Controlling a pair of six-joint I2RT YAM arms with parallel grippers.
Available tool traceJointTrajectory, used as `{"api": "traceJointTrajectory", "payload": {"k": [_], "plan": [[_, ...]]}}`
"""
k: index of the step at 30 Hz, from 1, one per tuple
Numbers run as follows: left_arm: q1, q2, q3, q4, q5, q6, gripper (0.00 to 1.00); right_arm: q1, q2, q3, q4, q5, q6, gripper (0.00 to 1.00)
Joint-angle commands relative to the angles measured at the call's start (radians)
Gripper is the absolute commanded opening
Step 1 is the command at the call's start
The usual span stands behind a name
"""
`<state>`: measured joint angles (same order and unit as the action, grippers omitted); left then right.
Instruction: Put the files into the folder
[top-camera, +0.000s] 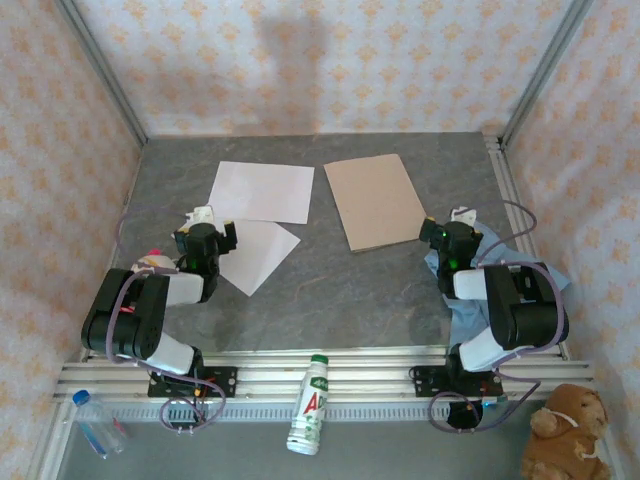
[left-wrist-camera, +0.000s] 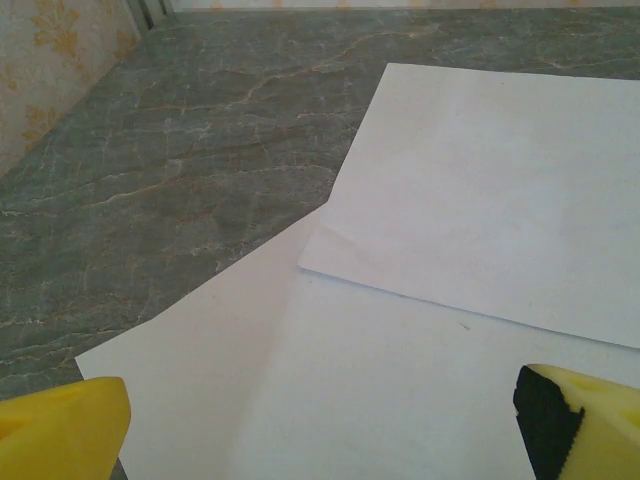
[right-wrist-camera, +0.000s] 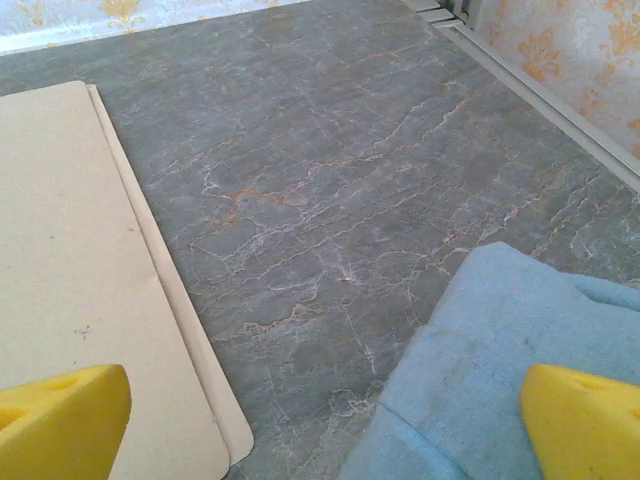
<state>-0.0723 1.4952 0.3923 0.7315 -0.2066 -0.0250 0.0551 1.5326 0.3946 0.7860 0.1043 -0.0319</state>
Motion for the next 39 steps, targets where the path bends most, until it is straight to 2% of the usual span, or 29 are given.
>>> {"api": "traceJointTrajectory", "payload": {"k": [1, 26, 28, 29, 31, 34, 39], "plan": [[0.001, 0.000, 0.021, 0.035, -0.022, 0.011, 1.00, -0.004, -0.006, 0.021, 0.007, 0.008, -0.015, 1.00], [0.001, -0.002, 0.019, 0.040, -0.024, 0.014, 1.00, -0.004, -0.016, 0.016, 0.014, 0.013, -0.014, 1.00], [-0.006, -0.061, 0.036, -0.033, -0.048, 0.012, 1.00, -0.004, -0.055, 0.019, -0.023, 0.015, -0.011, 1.00], [-0.010, -0.113, 0.063, -0.125, -0.075, 0.003, 1.00, -0.005, -0.089, 0.025, -0.062, 0.016, -0.014, 1.00], [-0.020, -0.201, 0.104, -0.279, -0.131, -0.035, 1.00, -0.005, -0.162, 0.064, -0.208, 0.023, -0.015, 1.00], [-0.035, -0.337, 0.121, -0.400, -0.159, -0.100, 1.00, -0.005, -0.266, 0.128, -0.388, -0.008, -0.008, 1.00], [-0.101, -0.438, 0.258, -0.675, -0.183, -0.233, 1.00, -0.005, -0.383, 0.249, -0.613, -0.071, 0.147, 1.00]]}}
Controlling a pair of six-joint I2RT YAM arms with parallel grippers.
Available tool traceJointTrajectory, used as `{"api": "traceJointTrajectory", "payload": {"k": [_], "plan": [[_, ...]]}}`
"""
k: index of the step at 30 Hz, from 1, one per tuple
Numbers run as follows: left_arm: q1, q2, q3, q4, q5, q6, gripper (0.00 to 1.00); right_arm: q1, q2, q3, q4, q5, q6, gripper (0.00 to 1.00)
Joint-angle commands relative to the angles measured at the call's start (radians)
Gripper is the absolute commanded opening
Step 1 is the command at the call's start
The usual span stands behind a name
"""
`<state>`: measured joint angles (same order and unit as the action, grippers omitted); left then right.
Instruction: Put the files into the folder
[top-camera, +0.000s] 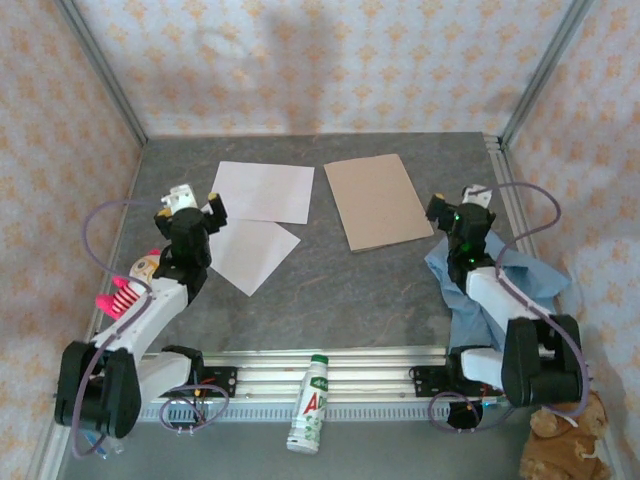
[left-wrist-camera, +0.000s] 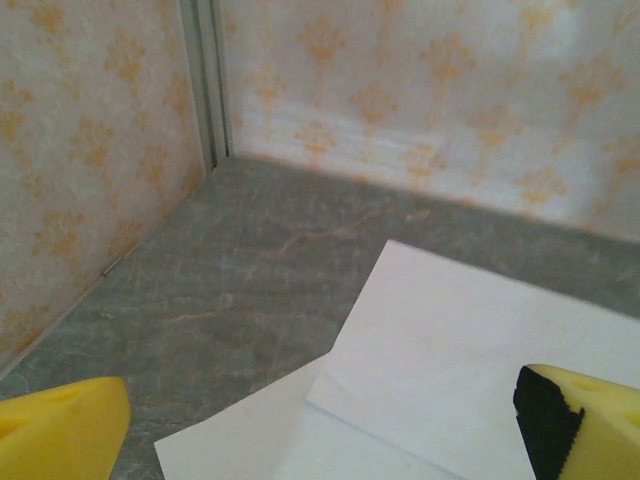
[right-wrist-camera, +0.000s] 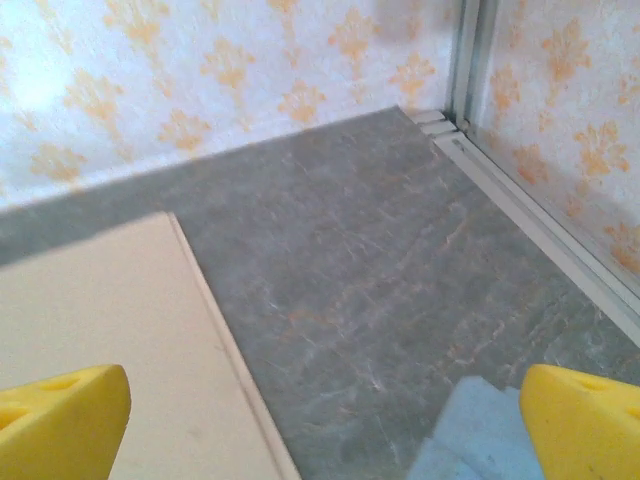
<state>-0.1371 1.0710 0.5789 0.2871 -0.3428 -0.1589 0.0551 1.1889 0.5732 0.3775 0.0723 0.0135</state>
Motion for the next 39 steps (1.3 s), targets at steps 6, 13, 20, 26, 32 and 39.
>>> {"api": "traceJointTrajectory", "payload": {"k": [6, 13, 20, 26, 32, 39], "plan": [[-0.232, 0.143, 0.331, -0.424, 0.130, -0.217, 1.00, -0.005, 0.164, 0.392, -0.558, -0.201, 0.284, 1.00], [-0.475, 0.502, 0.671, -0.535, 0.334, -0.295, 1.00, -0.005, 0.487, 0.646, -0.693, -0.423, 0.328, 0.97], [-0.516, 0.811, 0.873, -0.555, 0.563, -0.450, 1.00, -0.005, 0.707, 0.821, -0.776, -0.480, 0.321, 0.93], [-0.521, 0.960, 0.971, -0.553, 0.664, -0.490, 0.95, -0.006, 0.793, 0.873, -0.797, -0.509, 0.325, 0.90], [-0.520, 0.981, 0.984, -0.559, 0.665, -0.504, 0.94, -0.006, 0.825, 0.829, -0.747, -0.568, 0.373, 0.87], [-0.518, 0.979, 0.987, -0.577, 0.645, -0.502, 0.94, 0.010, 0.830, 0.746, -0.691, -0.609, 0.428, 0.85]]}}
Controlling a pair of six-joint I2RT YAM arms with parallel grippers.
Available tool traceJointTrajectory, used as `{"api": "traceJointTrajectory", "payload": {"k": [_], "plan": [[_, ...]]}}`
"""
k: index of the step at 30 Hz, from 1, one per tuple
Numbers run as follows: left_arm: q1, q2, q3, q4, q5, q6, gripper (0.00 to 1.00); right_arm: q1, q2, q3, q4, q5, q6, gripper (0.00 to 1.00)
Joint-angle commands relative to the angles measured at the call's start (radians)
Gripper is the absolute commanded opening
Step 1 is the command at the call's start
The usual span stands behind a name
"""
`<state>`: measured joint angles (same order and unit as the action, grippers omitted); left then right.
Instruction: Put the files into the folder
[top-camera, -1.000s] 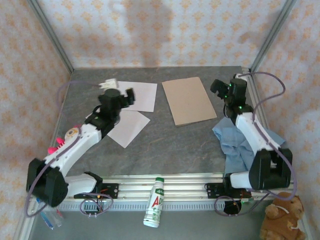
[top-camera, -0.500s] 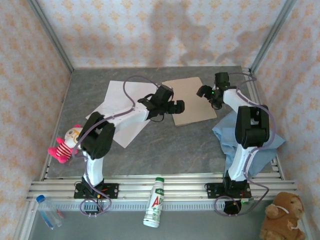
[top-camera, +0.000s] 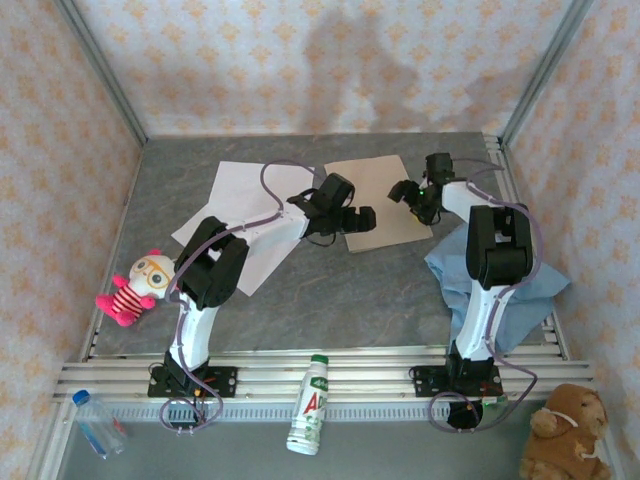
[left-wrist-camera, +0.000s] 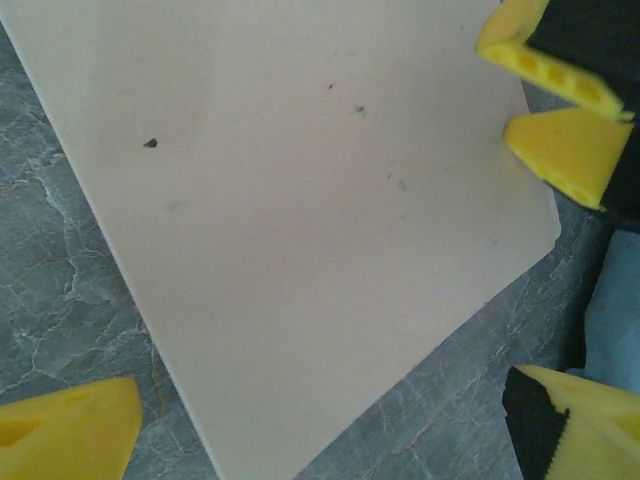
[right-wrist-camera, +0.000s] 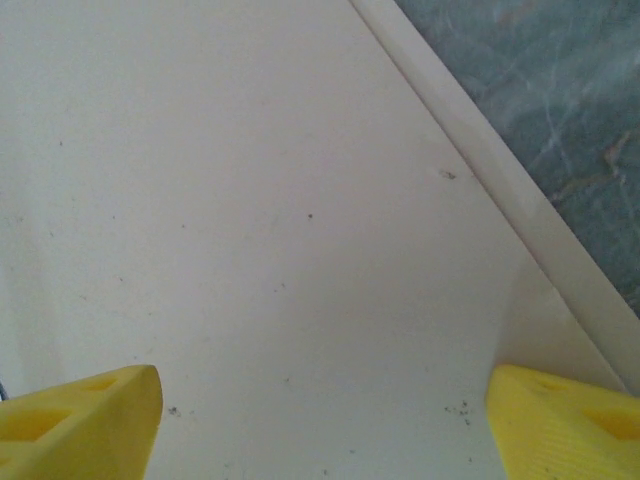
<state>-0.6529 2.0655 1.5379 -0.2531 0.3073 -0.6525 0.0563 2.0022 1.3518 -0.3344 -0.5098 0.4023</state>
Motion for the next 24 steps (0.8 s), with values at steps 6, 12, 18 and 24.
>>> {"api": "traceJointTrajectory", "payload": {"k": [6, 12, 18, 24], "plan": [[0.016, -0.028, 0.018, -0.052, -0.016, -0.006, 0.94, 0.055, -0.012, -0.081, 0.017, -0.017, 0.044, 0.85], [0.045, -0.045, -0.011, -0.045, -0.022, -0.006, 0.94, 0.098, -0.076, -0.129, 0.004, -0.007, 0.067, 0.85], [0.068, -0.042, -0.006, -0.082, -0.052, 0.017, 0.94, 0.106, -0.154, -0.127, -0.038, 0.027, 0.048, 0.84], [0.093, -0.040, 0.012, -0.132, -0.090, 0.045, 0.95, 0.076, -0.191, -0.106, -0.083, 0.037, -0.018, 0.84]]}}
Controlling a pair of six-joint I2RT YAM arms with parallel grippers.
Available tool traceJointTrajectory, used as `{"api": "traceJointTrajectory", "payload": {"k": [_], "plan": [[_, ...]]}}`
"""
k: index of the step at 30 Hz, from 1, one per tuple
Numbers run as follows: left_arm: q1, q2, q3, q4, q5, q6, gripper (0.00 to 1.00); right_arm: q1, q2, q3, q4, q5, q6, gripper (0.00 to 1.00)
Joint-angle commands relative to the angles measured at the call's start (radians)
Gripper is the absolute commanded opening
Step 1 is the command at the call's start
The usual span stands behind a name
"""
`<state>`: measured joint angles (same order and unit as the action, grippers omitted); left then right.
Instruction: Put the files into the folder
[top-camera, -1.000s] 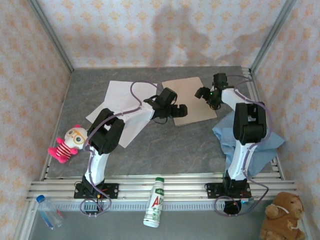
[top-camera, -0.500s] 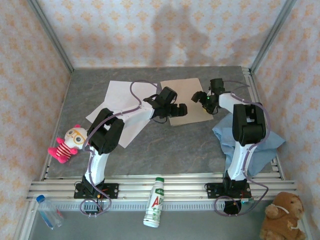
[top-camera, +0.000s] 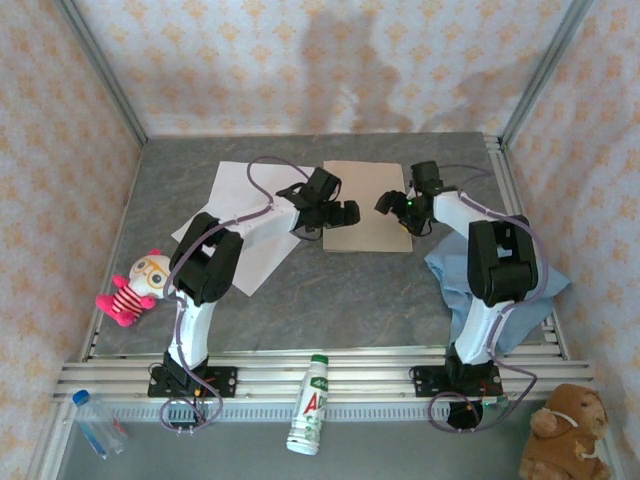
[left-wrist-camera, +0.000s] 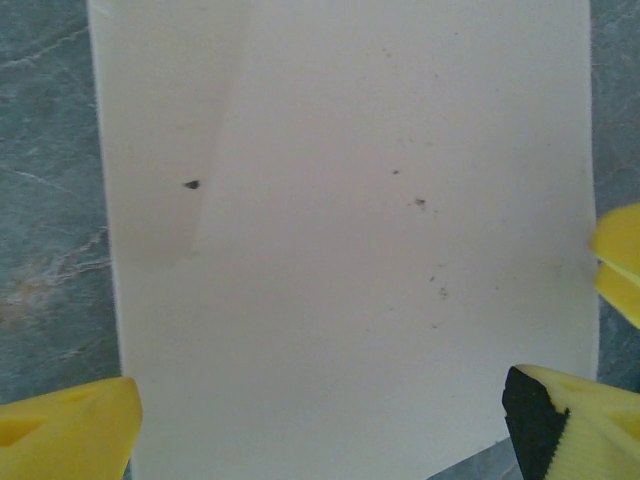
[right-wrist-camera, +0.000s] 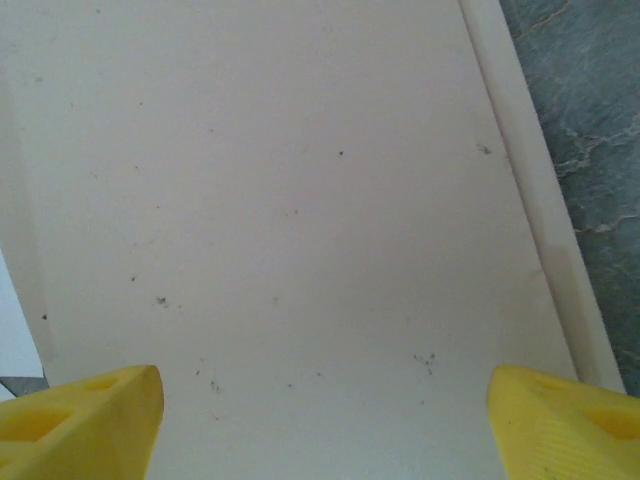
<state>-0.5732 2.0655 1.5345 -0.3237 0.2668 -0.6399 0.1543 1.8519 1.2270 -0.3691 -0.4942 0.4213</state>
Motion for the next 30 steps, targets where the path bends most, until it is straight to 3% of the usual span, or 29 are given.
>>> {"api": "traceJointTrajectory", "payload": {"k": [1, 16, 30], "plan": [[0.015, -0.034, 0.029, -0.087, -0.064, 0.041, 0.95, -0.035, -0.039, 0.010, -0.037, 0.002, -0.037, 0.84], [0.037, 0.032, 0.084, -0.123, -0.041, 0.045, 0.95, -0.082, 0.021, -0.018, -0.001, -0.105, -0.070, 0.77], [0.036, 0.065, 0.088, -0.114, -0.017, 0.028, 0.95, -0.082, 0.062, -0.035, -0.004, -0.075, -0.095, 0.75]]}}
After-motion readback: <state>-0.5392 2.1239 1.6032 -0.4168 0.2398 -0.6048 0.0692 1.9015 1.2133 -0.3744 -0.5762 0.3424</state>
